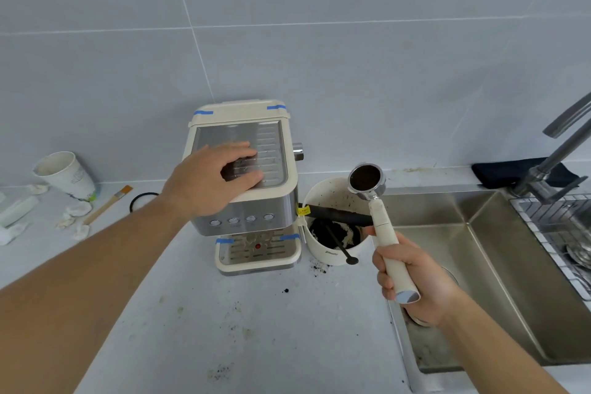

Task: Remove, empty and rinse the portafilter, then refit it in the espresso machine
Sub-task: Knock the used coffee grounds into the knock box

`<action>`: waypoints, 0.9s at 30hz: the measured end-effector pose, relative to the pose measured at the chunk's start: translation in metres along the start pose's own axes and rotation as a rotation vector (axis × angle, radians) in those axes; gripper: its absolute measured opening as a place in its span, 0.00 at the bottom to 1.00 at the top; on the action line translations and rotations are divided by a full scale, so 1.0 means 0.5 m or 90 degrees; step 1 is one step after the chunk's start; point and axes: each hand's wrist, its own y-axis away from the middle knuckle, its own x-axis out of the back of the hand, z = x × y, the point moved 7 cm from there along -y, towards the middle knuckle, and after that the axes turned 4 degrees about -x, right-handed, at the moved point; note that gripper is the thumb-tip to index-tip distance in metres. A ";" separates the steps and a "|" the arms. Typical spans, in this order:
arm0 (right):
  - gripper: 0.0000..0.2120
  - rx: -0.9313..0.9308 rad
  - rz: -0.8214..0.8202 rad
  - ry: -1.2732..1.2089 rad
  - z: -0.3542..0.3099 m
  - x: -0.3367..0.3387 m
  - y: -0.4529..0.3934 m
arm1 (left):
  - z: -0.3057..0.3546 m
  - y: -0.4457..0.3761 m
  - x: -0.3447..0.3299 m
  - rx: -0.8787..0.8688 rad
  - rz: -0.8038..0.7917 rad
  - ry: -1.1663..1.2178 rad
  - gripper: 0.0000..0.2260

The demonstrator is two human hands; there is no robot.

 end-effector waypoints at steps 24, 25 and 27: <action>0.14 0.109 0.209 0.338 -0.046 0.086 -0.054 | -0.001 -0.001 0.000 0.001 0.002 -0.002 0.20; 0.15 0.125 0.215 0.370 -0.050 0.084 -0.053 | -0.001 -0.001 0.000 0.000 0.002 -0.002 0.20; 0.18 0.141 0.234 0.440 -0.055 0.086 -0.056 | 0.000 -0.001 -0.001 -0.003 0.001 -0.006 0.21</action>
